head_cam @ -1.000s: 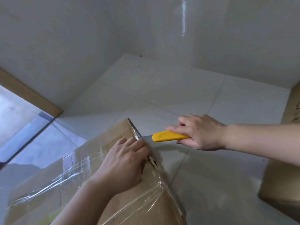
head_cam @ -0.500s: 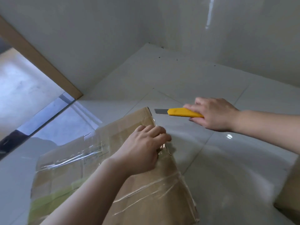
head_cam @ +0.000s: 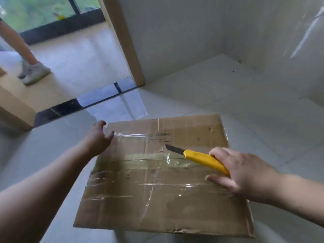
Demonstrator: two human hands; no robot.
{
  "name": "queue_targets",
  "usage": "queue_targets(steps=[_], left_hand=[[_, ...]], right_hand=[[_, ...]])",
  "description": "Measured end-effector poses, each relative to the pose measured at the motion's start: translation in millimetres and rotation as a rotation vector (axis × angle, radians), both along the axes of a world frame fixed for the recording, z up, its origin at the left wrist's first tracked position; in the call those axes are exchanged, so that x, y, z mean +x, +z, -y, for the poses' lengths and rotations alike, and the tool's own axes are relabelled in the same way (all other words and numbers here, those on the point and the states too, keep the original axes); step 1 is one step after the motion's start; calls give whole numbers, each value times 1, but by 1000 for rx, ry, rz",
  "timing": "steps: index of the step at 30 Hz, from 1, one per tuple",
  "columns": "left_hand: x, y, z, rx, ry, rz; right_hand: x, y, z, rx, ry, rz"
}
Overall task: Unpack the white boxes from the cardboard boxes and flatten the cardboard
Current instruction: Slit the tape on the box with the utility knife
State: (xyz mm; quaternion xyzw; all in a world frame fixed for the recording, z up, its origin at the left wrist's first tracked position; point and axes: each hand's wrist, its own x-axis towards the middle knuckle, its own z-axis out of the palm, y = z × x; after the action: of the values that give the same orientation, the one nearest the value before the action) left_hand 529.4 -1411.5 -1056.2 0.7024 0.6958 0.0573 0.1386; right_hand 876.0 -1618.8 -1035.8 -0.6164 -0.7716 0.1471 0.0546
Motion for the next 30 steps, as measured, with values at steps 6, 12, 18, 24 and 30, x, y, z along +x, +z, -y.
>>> queue_targets(steps=[6, 12, 18, 24, 30], left_hand=[[-40, -10, 2, -235, -48, 203], [-16, -18, -19, -171, -210, 25], [-9, -32, -42, -145, -101, 144], [-2, -23, -36, -91, 24, -77], [40, -10, 11, -169, -240, -129]], right_hand=[[-57, 6, 14, -278, 267, 219], [-75, -1, 8, -360, 342, 277], [-44, -2, -11, -310, 254, 360], [49, -12, -62, 136, -423, 249], [20, -23, -22, -1, -459, -251]])
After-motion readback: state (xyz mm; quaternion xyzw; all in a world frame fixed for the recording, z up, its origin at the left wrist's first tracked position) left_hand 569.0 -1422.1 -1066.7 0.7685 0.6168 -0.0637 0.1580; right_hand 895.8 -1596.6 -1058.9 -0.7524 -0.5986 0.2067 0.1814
